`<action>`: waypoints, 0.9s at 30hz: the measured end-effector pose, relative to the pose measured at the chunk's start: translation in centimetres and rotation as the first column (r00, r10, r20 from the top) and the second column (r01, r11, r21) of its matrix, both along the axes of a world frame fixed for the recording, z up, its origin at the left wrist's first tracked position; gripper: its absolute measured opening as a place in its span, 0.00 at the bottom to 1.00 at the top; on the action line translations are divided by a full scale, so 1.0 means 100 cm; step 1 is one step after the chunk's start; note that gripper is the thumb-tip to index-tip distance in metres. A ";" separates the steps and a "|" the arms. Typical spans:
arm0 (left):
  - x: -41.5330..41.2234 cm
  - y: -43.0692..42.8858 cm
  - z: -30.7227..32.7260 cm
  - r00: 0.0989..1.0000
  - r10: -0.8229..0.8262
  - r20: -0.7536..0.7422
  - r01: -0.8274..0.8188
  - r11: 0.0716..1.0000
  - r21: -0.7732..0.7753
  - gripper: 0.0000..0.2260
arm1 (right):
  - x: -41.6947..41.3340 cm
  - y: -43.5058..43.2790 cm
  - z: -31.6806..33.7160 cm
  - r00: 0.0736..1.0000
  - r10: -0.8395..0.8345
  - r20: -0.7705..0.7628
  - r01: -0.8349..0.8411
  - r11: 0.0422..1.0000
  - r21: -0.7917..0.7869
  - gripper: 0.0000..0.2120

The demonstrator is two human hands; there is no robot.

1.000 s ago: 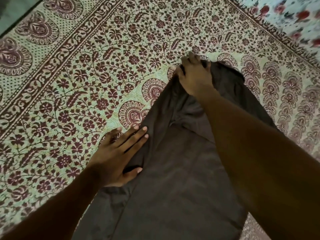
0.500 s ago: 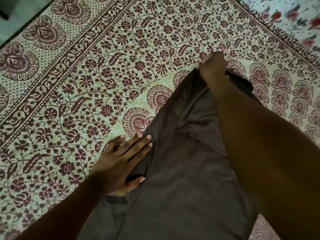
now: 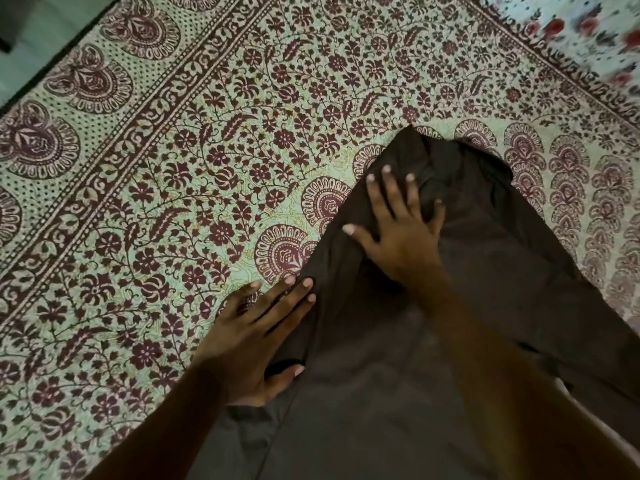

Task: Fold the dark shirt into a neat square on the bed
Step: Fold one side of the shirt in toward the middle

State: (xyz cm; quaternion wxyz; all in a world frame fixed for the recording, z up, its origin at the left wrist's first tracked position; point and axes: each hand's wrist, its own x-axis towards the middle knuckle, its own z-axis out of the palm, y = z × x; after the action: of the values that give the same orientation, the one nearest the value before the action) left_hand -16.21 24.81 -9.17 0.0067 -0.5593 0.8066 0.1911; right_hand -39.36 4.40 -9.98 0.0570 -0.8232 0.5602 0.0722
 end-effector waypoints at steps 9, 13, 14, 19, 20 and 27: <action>0.001 0.000 -0.004 0.999 -0.015 0.030 0.016 0.999 -0.028 0.44 | 0.014 -0.036 0.014 0.995 -0.094 0.043 0.095 0.995 -0.029 0.40; 0.003 0.001 -0.005 1.000 -0.019 0.014 0.019 0.999 -0.037 0.44 | 0.016 0.048 -0.001 0.990 0.143 0.005 -0.143 0.990 -0.020 0.36; 0.003 0.002 -0.006 1.000 -0.022 0.013 0.023 0.999 -0.039 0.44 | 0.014 0.059 -0.005 0.991 0.132 0.003 -0.132 0.991 -0.012 0.35; 0.004 0.008 -0.010 1.000 -0.020 0.012 0.021 0.995 -0.095 0.42 | 0.017 0.071 -0.004 0.999 0.055 -0.003 -0.055 0.998 0.016 0.35; 0.004 0.006 -0.011 1.000 -0.022 0.016 0.024 0.995 -0.099 0.42 | 0.020 0.071 -0.001 0.998 0.067 -0.016 -0.067 0.998 0.021 0.35; 0.007 0.082 -0.006 0.997 -0.068 0.021 0.069 0.993 -0.094 0.38 | 0.028 0.138 0.006 0.962 0.261 -0.081 -0.261 0.965 0.014 0.37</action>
State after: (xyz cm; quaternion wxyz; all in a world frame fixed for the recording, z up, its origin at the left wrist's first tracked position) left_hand -15.52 32.99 -9.75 -0.0062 -0.5326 0.8334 0.1473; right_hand -36.59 18.24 -9.33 0.0250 -0.8862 0.4485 0.1138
